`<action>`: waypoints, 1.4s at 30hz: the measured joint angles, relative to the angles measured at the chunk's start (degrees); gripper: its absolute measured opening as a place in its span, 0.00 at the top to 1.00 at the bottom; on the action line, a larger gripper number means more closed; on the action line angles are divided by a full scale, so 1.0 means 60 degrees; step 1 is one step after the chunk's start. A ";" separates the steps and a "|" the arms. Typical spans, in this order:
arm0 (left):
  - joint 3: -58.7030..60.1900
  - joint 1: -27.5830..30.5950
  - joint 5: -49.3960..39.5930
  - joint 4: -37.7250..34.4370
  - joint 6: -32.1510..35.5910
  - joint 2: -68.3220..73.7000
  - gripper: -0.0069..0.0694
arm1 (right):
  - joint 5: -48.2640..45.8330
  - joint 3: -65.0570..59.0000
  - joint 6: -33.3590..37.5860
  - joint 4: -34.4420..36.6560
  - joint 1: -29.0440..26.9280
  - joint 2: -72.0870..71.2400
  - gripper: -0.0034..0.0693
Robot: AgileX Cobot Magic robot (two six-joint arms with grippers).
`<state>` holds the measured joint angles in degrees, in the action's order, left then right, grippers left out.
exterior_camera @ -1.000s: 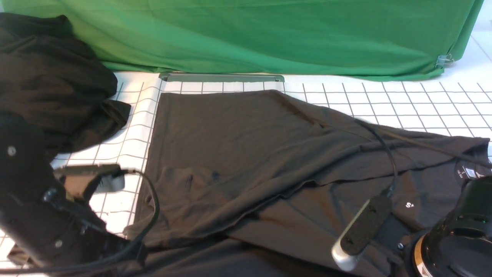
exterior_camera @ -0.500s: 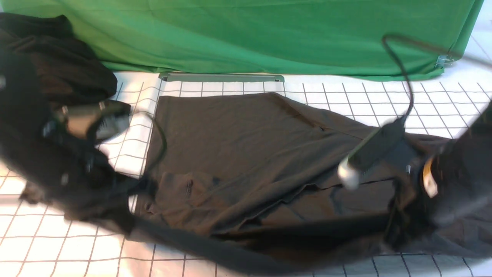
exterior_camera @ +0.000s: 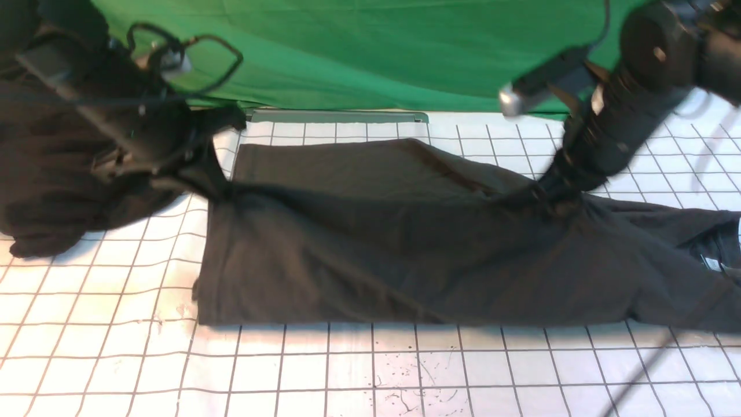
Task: Fold a long-sleeved shirt over a white checkered tablecloth.
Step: 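Fold the black garment in half by bringing its near edge over to the far edge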
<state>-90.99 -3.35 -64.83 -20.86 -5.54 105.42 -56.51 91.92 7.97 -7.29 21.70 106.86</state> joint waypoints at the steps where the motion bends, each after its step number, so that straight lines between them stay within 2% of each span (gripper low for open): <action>1: -0.0732 0.0184 -0.0141 -0.0160 0.0000 0.0457 0.89 | -0.0084 0.0834 0.0108 0.0056 -0.0085 0.0606 0.93; 15: -0.5368 0.0640 -0.0344 -0.0621 -0.0697 0.4418 0.89 | -0.0726 0.5628 -0.0136 0.0307 -0.0705 0.4420 0.93; 22: -0.6638 0.0834 -0.0414 -0.0737 -0.0960 0.5306 0.89 | -0.0415 0.6073 -0.0576 0.0615 -0.1038 0.4754 0.93; 31: -0.6849 0.0853 0.0057 -0.0376 -0.1029 0.5415 0.89 | 0.0746 0.6101 -0.0656 0.1214 -0.1151 0.4994 0.90; 34: -0.6849 0.0853 0.0228 -0.0317 -0.1029 0.5556 0.87 | 0.0902 0.6101 -0.0664 0.1214 -0.1151 0.5175 0.80; 36: -0.6849 0.0853 0.0252 -0.0293 -0.0996 0.5645 0.84 | 0.0897 0.6101 -0.0752 0.1059 -0.1169 0.5223 0.63; 40: -0.6849 0.0863 0.0263 -0.0120 -0.0905 0.5651 0.67 | 0.0403 0.6168 -0.0876 0.0642 -0.1277 0.5010 0.33; 42: -0.6861 0.0870 0.0254 -0.0078 -0.0748 0.5562 0.57 | -0.0205 0.6300 -0.0876 0.0352 -0.1378 0.4736 0.22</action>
<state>-132.16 1.87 -63.31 -21.33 -10.03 138.79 -57.74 129.72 2.71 -5.17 13.43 135.27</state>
